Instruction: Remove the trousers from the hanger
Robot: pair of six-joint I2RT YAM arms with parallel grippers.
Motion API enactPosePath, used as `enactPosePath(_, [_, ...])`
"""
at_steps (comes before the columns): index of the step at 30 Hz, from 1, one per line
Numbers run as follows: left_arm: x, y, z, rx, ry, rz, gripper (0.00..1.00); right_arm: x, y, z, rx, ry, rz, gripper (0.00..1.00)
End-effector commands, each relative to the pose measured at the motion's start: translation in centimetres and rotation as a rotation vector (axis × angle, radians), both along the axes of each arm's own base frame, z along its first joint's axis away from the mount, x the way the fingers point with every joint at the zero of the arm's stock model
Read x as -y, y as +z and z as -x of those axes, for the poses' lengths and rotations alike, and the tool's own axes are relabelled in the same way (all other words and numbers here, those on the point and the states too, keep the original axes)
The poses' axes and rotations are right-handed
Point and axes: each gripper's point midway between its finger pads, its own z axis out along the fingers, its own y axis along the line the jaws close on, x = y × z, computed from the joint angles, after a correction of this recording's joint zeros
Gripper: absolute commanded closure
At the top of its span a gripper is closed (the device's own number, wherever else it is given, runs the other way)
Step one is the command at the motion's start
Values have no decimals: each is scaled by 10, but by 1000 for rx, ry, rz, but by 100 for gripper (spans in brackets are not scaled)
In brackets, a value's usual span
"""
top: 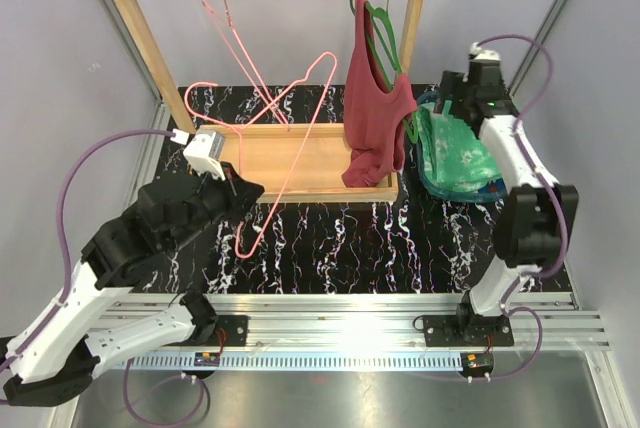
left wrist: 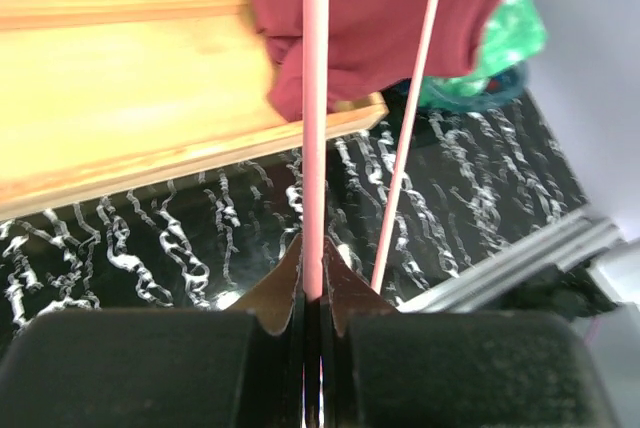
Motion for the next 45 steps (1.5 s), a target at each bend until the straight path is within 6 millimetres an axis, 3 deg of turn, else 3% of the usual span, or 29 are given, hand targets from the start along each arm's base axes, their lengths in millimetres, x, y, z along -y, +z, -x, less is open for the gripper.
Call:
enactPosePath(1, [16,41,14,65,-135,76,100,9,55,13,132,3,-155,0])
enactPosePath(4, [14,70,17,108,-140,120,100,38,22,5,76,-68,-135,1])
enactPosePath(5, [14,74,12,113,-121,115,100,42,-5,0,26,-81,-127,1])
enactPosePath(6, [11,74,10,106,-102,93,100,43,-17,-2,6,-86,-125,1])
enactPosePath(7, [4,91,6,134,-61,103,100,36,-31,-4,-18,-58,-146,1])
enactPosePath(8, [3,94,1,135,-39,93,100,35,-56,-7,-67,-58,-154,0])
enactPosePath(10, [4,93,-16,125,26,37,100,31,-81,-9,-109,-49,-181,1])
enactPosePath(11, [1,104,-20,139,50,39,100,31,-107,-8,-161,-60,-190,1])
enactPosePath(13, [13,99,-40,114,84,-19,100,35,-130,-5,-211,-95,-188,0])
enactPosePath(14, [14,109,-43,124,95,-16,100,35,-146,-3,-241,-106,-200,1])
enactPosePath(17, [29,96,-64,87,127,-71,100,34,-152,-3,-275,-114,-221,0])
enactPosePath(19, [39,85,-72,57,130,-79,100,35,-135,-5,-261,-127,-224,1])
enactPosePath(21, [43,79,-76,44,143,-68,100,37,-91,-9,-188,-144,-227,1])
enactPosePath(22, [45,76,-79,39,154,-70,100,39,-53,-8,-117,-152,-230,0])
enactPosePath(25, [39,74,-87,37,201,-87,100,43,19,-3,16,-190,-237,0])
enactPosePath(26, [37,66,-93,20,221,-116,100,43,58,7,90,-191,-247,0])
enactPosePath(27, [35,71,-96,22,232,-115,100,41,78,12,131,-182,-252,1])
enactPosePath(28, [33,69,-98,13,244,-128,100,39,114,25,209,-169,-258,0])
enactPosePath(30, [30,66,-96,2,252,-140,100,34,138,39,273,-145,-275,1])
enactPosePath(31, [30,62,-95,-3,249,-142,100,32,162,53,328,-132,-275,0])
enactPosePath(33, [23,66,-94,19,261,-150,100,22,174,68,343,-79,-284,0])
enactPosePath(34, [20,78,-96,41,274,-143,100,16,187,81,362,-45,-295,1])
enactPosePath(36, [19,70,-106,26,293,-253,100,-3,185,98,332,39,-344,1])
enactPosePath(38, [11,86,-111,43,327,-305,100,-16,199,121,373,103,-369,0])
enactPosePath(39, [11,82,-123,42,369,-375,100,-25,187,128,347,142,-392,1])
enactPosePath(41, [1,95,-128,61,413,-428,100,-31,193,150,374,173,-402,1])
enactPosePath(42, [3,89,-137,58,441,-478,100,-35,181,156,347,186,-412,1])
enactPosePath(43, [3,90,-140,63,446,-488,100,-37,186,167,371,200,-410,1])
enactPosePath(45, [-1,95,-150,75,470,-489,100,-41,175,176,351,216,-416,1])
